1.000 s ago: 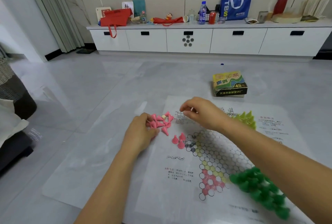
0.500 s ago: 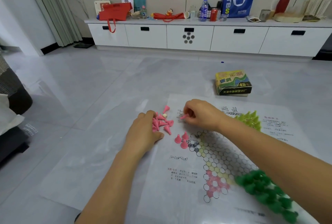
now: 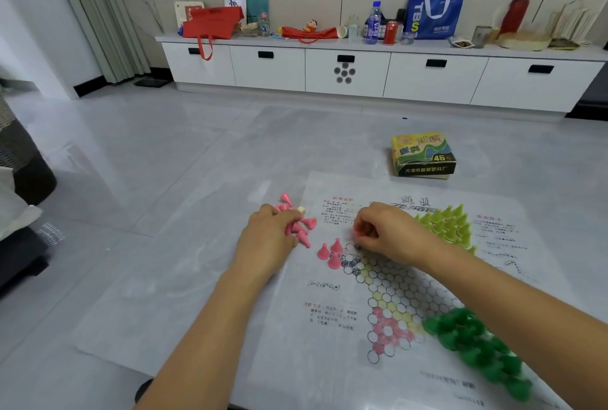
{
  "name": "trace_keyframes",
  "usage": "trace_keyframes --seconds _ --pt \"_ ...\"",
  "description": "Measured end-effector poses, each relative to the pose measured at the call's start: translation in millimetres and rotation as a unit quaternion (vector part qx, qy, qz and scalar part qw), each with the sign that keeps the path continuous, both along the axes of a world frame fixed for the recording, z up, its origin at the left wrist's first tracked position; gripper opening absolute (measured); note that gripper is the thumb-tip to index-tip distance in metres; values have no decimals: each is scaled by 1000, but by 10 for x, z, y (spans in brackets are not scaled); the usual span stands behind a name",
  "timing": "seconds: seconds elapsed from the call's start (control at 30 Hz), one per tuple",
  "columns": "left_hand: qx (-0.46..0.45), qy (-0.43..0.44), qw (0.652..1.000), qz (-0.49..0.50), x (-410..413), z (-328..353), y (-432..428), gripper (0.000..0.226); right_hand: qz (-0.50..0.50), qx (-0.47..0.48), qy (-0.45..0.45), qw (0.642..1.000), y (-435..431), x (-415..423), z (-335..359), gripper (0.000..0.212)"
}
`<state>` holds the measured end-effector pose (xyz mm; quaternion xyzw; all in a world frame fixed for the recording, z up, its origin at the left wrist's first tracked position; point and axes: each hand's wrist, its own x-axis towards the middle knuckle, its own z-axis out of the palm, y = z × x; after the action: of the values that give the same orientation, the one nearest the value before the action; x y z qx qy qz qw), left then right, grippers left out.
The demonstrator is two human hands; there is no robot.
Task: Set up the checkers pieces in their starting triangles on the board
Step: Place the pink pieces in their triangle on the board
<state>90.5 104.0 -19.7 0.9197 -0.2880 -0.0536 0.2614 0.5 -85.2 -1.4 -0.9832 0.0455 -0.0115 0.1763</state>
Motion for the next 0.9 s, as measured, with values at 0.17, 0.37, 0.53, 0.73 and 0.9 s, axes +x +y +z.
trace_keyframes --seconds 0.17,0.37,0.53,0.73,0.9 --pt "1 -6 1000 -1 -22 7 1 46 -13 17 4 1000 -14 -16 45 16" --pt "-24 -16 1000 -11 -68 34 -18 35 6 42 -9 999 73 -69 5 15" --pt "-33 -20 999 -21 -69 20 -33 25 2 61 -1 998 98 -54 10 15" --pt "-41 -30 999 -18 -78 40 -32 17 0 74 3 997 137 -39 14 14" --pt "-55 -41 998 1 -56 93 -4 15 -7 99 10 995 122 -43 21 25"
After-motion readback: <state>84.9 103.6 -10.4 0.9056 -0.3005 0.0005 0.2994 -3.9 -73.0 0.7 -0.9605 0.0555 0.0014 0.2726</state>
